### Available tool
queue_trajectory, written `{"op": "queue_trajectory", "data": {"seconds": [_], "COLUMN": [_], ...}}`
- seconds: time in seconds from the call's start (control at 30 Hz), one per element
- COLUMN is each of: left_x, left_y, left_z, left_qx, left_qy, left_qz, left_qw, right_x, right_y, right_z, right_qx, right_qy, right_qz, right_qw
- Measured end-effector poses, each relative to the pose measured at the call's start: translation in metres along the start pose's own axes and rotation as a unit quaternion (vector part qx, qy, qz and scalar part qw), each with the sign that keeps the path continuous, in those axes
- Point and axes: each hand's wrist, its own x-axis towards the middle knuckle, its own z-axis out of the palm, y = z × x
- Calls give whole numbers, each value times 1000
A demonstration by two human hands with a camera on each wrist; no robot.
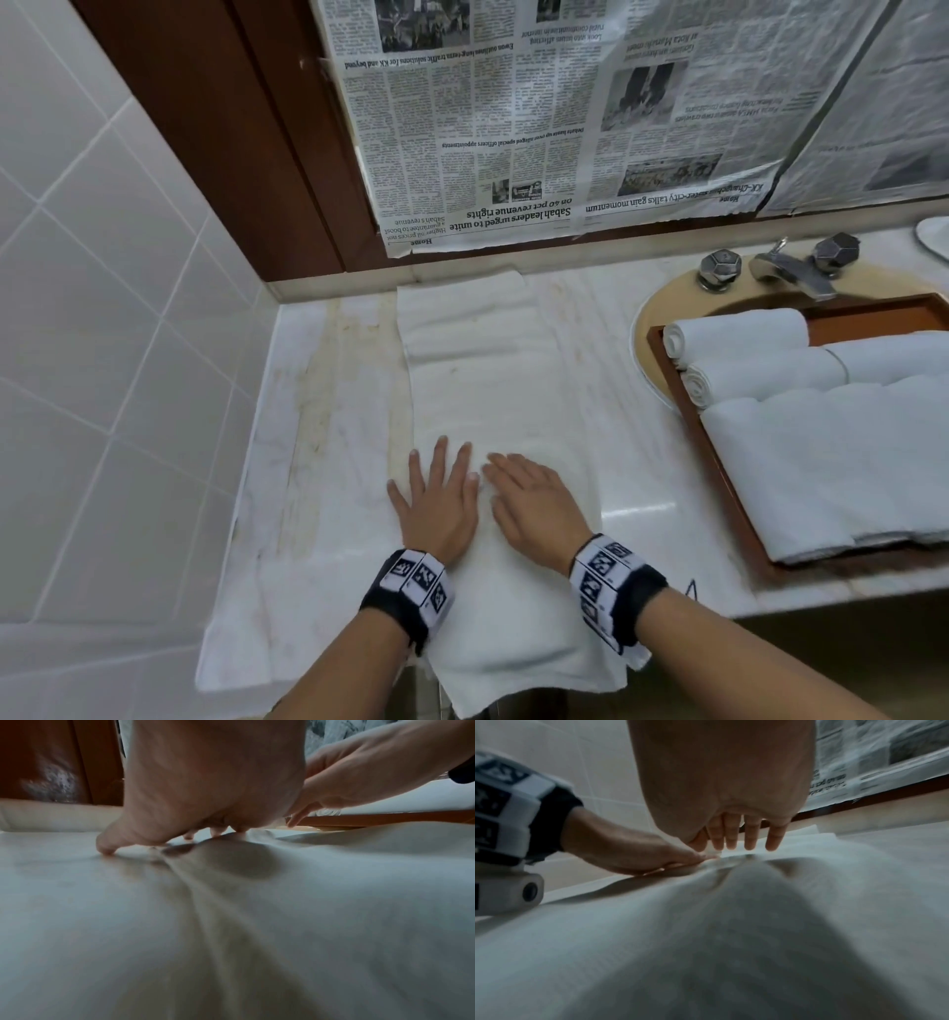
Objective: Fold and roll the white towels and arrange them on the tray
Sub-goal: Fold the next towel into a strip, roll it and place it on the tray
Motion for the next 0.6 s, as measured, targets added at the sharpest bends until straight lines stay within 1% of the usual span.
{"op": "queue_trajectory", "data": {"seconds": [0.07,0.1,0.2,0.27,0.33,0.4,0.43,0.47,0.53,0.6], "left_x": [7,10,15,15,12,8,6,6,5,5], "left_y": [5,5,-2,-8,-11,-14,-13,-12,-4,2], "left_z": [0,-1,-6,-7,-6,-5,-4,-3,1,7], "left_qx": [11,19,41,59,82,86,79,68,46,48], "left_qy": [1,-1,-11,-32,-49,-49,-40,-28,-16,-12], "left_qz": [-10,-18,-36,-29,-18,-20,-24,-29,-30,-24], "left_qw": [1000,1000,998,997,995,995,996,997,998,998], "right_x": [6,7,6,1,-5,-11,-13,-15,-15,-13], "right_y": [0,2,17,29,36,36,32,26,11,0], "right_z": [10,12,15,12,9,5,4,4,10,19], "right_qx": [2,-5,-22,-26,-32,-30,-21,-8,9,2], "right_qy": [-59,-69,-91,-100,-107,-106,-96,-87,-87,-80], "right_qz": [3,12,69,115,145,169,170,154,81,14], "right_qw": [998,998,993,988,983,979,980,984,993,997]}}
